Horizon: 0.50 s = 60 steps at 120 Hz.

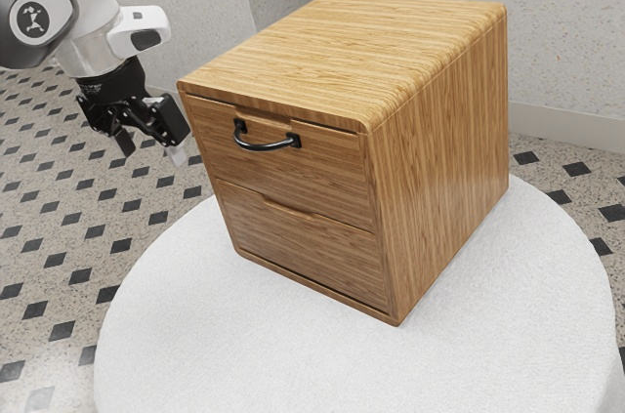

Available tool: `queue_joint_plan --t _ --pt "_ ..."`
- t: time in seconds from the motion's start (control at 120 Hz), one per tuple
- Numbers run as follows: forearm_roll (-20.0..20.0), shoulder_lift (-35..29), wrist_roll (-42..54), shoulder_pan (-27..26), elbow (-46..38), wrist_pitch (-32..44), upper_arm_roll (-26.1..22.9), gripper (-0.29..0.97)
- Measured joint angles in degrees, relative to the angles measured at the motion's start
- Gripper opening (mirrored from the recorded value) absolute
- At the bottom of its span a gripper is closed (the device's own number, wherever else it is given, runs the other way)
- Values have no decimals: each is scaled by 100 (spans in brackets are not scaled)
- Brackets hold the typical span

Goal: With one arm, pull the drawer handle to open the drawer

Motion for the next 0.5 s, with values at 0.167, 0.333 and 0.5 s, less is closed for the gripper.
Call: queue_joint_plan --t 0.167,0.333,0.5 --pt "-36 0 0 0 0 0 0 68" --pt "36 -32 6 -53 263 -27 -52 68" --pt "225 -326 15 -78 1487 -709 -698 68"
